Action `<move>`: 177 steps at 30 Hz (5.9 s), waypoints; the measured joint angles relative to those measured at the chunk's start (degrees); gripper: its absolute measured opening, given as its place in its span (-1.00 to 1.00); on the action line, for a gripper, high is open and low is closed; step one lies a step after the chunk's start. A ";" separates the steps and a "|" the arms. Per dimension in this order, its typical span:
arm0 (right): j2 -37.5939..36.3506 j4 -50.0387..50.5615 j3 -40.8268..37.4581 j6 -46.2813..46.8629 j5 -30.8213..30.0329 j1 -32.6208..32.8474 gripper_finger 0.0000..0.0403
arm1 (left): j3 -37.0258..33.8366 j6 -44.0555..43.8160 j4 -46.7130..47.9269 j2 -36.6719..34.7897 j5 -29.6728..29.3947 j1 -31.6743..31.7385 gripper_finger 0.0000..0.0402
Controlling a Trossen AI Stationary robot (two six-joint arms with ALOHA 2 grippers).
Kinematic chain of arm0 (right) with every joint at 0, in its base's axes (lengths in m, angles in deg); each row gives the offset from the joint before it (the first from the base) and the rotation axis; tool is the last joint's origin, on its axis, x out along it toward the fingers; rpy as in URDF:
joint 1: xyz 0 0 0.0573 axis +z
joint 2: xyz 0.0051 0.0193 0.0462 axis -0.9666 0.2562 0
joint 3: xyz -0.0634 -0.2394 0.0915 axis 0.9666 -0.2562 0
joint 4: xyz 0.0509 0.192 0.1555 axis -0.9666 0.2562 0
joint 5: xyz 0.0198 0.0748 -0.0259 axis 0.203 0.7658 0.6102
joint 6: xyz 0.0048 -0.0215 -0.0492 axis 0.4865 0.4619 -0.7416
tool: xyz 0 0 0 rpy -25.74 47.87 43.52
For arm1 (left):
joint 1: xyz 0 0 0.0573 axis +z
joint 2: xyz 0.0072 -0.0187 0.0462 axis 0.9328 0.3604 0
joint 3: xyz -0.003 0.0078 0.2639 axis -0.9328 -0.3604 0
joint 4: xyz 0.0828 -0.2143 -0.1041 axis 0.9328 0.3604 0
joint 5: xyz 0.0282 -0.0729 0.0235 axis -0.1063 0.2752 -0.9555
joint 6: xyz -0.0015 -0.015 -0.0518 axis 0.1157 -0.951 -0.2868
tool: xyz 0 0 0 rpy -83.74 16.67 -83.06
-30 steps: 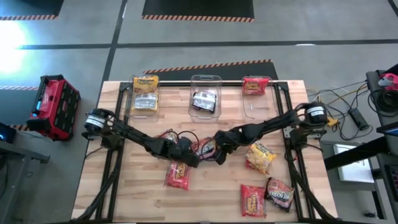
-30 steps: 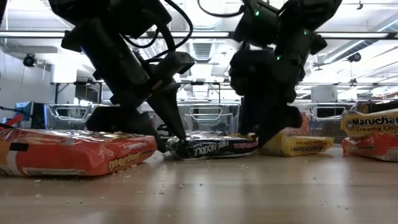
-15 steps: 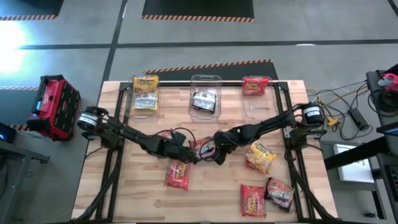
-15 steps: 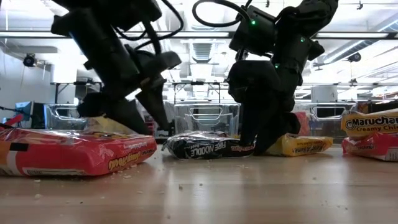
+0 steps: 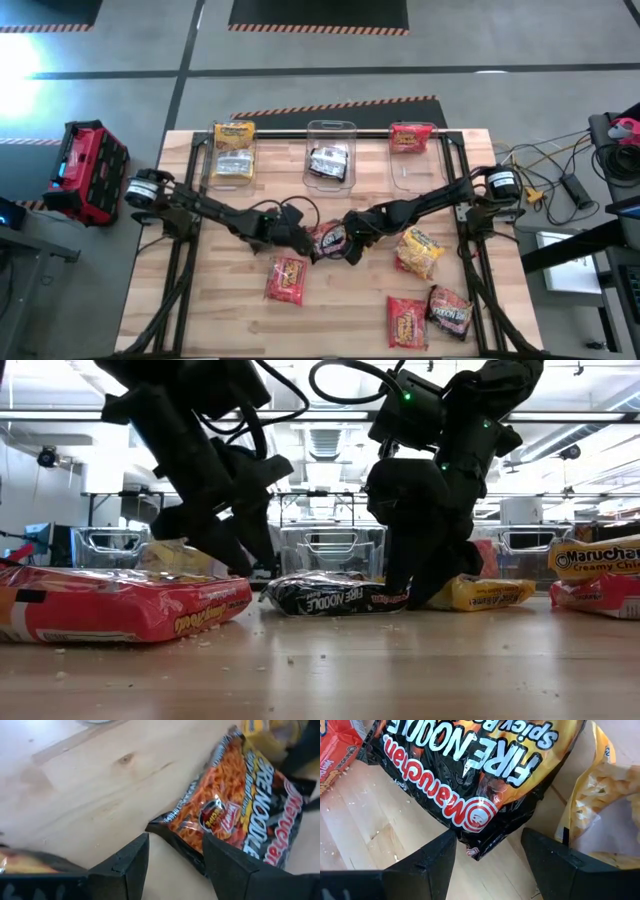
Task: Sort Maruchan noodles
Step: Put the black noodle pack into the middle transparent bin
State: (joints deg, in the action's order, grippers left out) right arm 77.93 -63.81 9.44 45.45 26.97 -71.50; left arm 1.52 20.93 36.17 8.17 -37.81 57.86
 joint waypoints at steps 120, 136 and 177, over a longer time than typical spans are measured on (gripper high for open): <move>-0.16 4.99 -0.20 -2.95 -2.03 -1.00 0.10 | -7.42 -1.29 -32.65 6.88 35.85 8.66 -0.38; -10.51 10.33 -0.24 -0.68 1.40 -1.02 0.10 | -7.45 3.41 -31.30 3.82 36.74 8.66 -0.62; -1.31 0.18 -0.36 10.29 5.03 5.10 -0.08 | -7.21 21.05 -24.19 1.33 40.33 8.09 -0.14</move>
State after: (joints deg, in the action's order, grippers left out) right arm 76.63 -63.63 9.08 55.74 32.00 -66.40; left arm -5.69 41.98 11.98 9.50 2.52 65.96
